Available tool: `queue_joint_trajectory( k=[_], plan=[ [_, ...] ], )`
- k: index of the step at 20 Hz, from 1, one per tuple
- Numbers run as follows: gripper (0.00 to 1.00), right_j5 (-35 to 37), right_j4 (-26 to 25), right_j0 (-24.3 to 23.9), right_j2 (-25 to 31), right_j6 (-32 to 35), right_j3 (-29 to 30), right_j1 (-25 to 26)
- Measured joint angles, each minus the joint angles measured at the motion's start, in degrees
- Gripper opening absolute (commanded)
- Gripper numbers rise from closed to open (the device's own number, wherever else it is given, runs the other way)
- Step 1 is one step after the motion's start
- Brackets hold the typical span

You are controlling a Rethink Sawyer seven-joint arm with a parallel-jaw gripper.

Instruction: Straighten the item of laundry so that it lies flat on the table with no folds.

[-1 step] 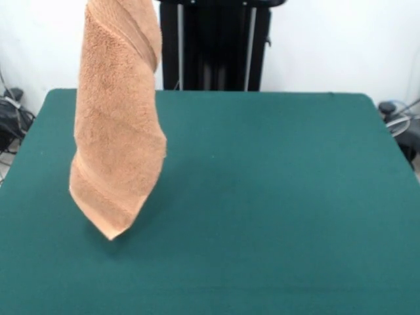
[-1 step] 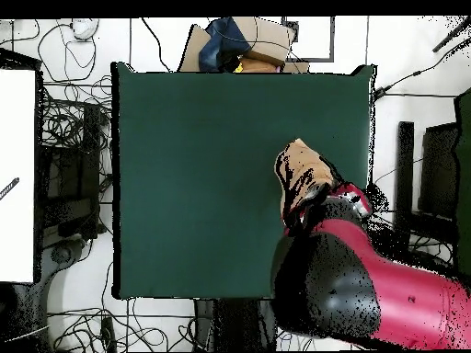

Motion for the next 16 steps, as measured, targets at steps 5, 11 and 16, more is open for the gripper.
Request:
queue_joint_trajectory(
  k=[5,11,16],
  plan=[
    [0.00,-0.16,-1.66,0.16,0.00,0.00,0.55,1.15],
    [0.00,-2.13,-2.52,-0.80,0.00,0.00,1.63,3.22],
    [0.00,-1.55,0.90,-1.71,-0.13,-0.01,4.53,1.29]
  ],
)
